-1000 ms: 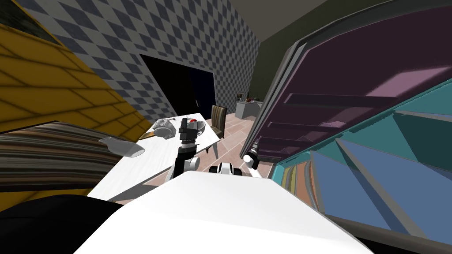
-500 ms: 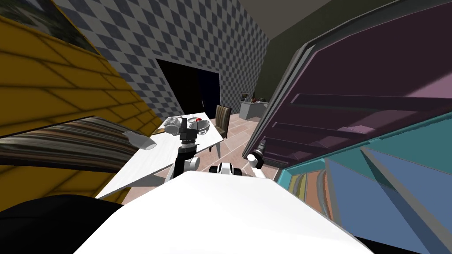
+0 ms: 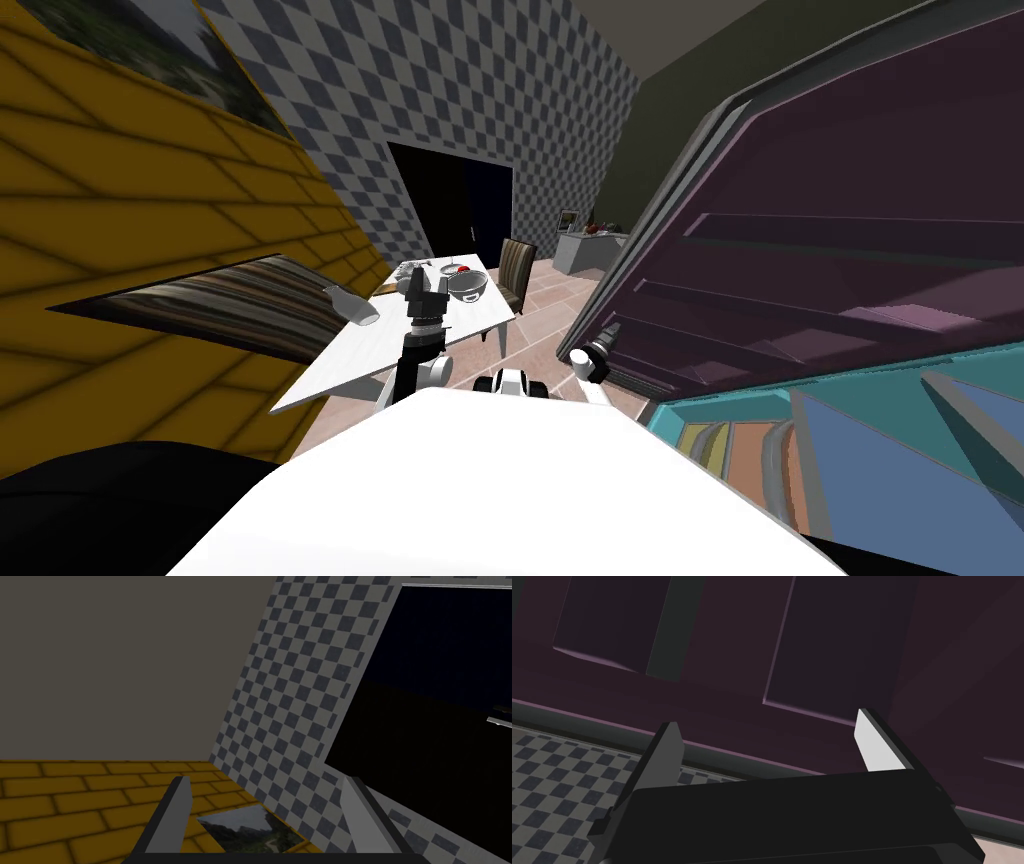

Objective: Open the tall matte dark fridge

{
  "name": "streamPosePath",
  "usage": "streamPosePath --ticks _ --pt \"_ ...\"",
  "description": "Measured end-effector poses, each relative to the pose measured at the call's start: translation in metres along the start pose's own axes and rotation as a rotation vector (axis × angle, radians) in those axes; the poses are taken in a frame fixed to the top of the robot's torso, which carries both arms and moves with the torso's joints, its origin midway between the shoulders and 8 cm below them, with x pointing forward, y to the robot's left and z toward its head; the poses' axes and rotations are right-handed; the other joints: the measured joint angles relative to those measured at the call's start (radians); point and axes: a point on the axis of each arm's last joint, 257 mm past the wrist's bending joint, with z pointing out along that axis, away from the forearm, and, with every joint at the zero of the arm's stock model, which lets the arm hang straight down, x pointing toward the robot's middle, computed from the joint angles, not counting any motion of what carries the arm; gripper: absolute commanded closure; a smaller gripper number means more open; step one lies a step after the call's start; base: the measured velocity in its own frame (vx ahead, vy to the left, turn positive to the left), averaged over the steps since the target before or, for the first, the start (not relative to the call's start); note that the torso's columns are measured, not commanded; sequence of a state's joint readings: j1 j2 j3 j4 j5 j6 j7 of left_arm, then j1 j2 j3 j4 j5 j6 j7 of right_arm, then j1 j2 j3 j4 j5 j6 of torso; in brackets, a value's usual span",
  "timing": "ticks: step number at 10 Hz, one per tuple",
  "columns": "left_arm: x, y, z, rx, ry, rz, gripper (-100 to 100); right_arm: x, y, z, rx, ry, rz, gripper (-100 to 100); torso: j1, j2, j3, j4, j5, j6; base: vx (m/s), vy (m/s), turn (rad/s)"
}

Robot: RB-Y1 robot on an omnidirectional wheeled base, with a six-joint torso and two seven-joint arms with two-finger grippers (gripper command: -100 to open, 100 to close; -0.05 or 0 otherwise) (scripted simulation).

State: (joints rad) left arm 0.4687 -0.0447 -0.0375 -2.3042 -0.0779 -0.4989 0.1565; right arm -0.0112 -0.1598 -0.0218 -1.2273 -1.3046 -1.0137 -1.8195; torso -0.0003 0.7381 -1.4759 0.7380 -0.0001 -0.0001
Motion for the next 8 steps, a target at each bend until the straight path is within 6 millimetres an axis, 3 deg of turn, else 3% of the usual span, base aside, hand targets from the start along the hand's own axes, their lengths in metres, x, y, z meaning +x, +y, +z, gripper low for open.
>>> streamPosePath --ticks 8 --pt "0.000 0.000 0.000 0.000 0.000 0.000 0 0.082 0.030 0.033 -0.060 0.198 0.035 -100 0.001 0.000 0.000 0.000 0.000 0.000 0.001 0.018 0.175"
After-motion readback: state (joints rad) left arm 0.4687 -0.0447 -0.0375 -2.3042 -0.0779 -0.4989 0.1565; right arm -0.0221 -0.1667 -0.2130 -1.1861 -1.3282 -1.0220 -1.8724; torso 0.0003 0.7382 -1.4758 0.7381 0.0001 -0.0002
